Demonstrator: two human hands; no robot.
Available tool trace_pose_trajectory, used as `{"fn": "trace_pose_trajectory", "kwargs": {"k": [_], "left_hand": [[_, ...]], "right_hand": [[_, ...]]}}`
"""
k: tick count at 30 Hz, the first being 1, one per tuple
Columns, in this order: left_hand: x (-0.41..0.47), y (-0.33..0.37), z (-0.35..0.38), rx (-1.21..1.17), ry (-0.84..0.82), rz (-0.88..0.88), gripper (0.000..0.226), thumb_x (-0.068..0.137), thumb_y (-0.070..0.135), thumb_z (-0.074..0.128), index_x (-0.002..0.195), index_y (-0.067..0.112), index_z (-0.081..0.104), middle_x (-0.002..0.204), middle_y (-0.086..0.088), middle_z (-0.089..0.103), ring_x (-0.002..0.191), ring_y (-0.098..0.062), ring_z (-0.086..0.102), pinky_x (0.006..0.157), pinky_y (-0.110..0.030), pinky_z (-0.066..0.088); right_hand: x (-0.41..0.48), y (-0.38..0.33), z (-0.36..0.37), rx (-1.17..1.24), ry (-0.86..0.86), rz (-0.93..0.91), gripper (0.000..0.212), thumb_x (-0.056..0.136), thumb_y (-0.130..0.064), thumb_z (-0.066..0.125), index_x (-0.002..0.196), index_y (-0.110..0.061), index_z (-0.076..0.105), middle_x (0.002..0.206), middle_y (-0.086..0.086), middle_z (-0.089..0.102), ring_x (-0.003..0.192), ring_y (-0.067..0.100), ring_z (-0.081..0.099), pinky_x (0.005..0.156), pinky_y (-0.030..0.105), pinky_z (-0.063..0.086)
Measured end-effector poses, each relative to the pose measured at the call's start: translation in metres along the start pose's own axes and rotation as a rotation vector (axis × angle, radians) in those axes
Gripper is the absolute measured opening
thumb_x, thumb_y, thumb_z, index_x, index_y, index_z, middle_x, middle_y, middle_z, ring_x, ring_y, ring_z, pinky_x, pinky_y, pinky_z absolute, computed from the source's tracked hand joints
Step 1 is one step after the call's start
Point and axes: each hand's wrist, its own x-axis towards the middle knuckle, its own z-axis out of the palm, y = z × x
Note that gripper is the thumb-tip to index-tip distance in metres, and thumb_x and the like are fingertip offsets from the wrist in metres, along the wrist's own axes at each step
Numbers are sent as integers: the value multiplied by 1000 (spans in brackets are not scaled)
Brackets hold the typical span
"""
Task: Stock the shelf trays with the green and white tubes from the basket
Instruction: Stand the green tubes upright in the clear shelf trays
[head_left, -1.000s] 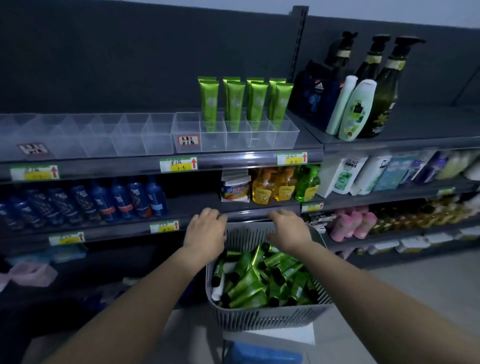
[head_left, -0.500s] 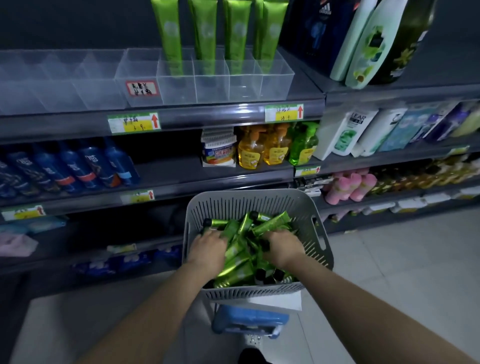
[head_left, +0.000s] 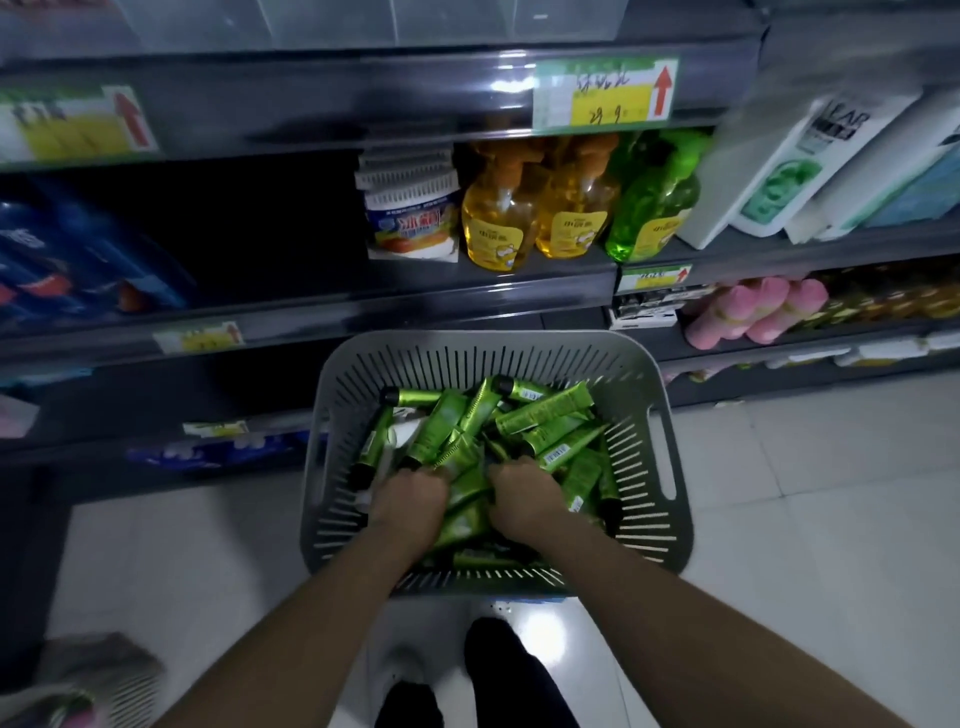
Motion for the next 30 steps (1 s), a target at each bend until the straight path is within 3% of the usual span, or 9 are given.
{"fn": "trace_pose_trajectory", "kwargs": {"k": [3, 7, 10, 17, 20, 24, 27, 30], "left_hand": [[7, -2, 7, 32, -21, -39, 37, 95, 13, 44, 132, 12, 46, 130, -10, 51, 112, -29, 58, 89, -37, 46], [12, -9, 20, -35, -81, -102, 42, 96, 13, 44, 137, 7, 37, 134, -14, 40, 114, -33, 52, 89, -39, 46], [17, -12, 23, -94, -57, -127, 37, 96, 16, 44, 133, 11, 41, 131, -13, 43, 110, -32, 54, 83, -40, 48], [24, -23, 16, -586, -141, -181, 39, 86, 42, 58, 118, 20, 53, 119, -6, 57, 105, -25, 56, 88, -39, 50], [22, -30, -1, -916, -136, -183, 54, 85, 36, 64, 134, 21, 45, 126, -4, 56, 111, -22, 54, 93, -33, 47], [17, -38, -23, -1211, -97, -198, 67, 80, 18, 71, 139, 23, 40, 134, -4, 53, 113, -19, 54, 91, -35, 50], [10, -43, -42, -1324, -26, -186, 48, 86, 24, 68, 130, 19, 50, 126, -3, 59, 111, -20, 57, 95, -38, 48], [-4, -47, -64, -1450, 76, -173, 22, 94, 24, 59, 115, 22, 55, 112, -3, 64, 95, -19, 62, 75, -31, 53]], "right_hand": [[15, -3, 7, -14, -18, 18, 31, 90, -21, 54, 119, -8, 58, 117, 13, 59, 118, 28, 47, 89, 39, 49], [32, -11, 14, 62, -6, 69, 33, 90, -24, 57, 118, -8, 57, 115, 13, 60, 113, 28, 53, 84, 37, 50], [39, -16, 16, 132, 49, 148, 30, 90, -14, 54, 118, -6, 55, 111, 13, 64, 106, 28, 58, 75, 32, 48], [52, -11, 9, 518, -164, 239, 23, 84, -23, 65, 103, -11, 64, 101, 7, 66, 87, 21, 61, 69, 25, 46], [51, -12, 3, 748, -96, 278, 13, 82, -12, 63, 93, -16, 59, 89, 6, 60, 81, 22, 60, 65, 26, 46], [45, -17, -15, 1007, 14, 234, 25, 83, 2, 62, 73, -20, 54, 75, 5, 59, 63, 21, 59, 53, 29, 51], [35, -24, -37, 1116, 171, 125, 31, 85, 3, 64, 69, -19, 50, 70, 0, 54, 67, 15, 53, 65, 26, 46], [23, -32, -59, 1179, 278, 99, 25, 85, -4, 68, 72, -20, 55, 71, 0, 59, 65, 15, 53, 62, 29, 47]]}}
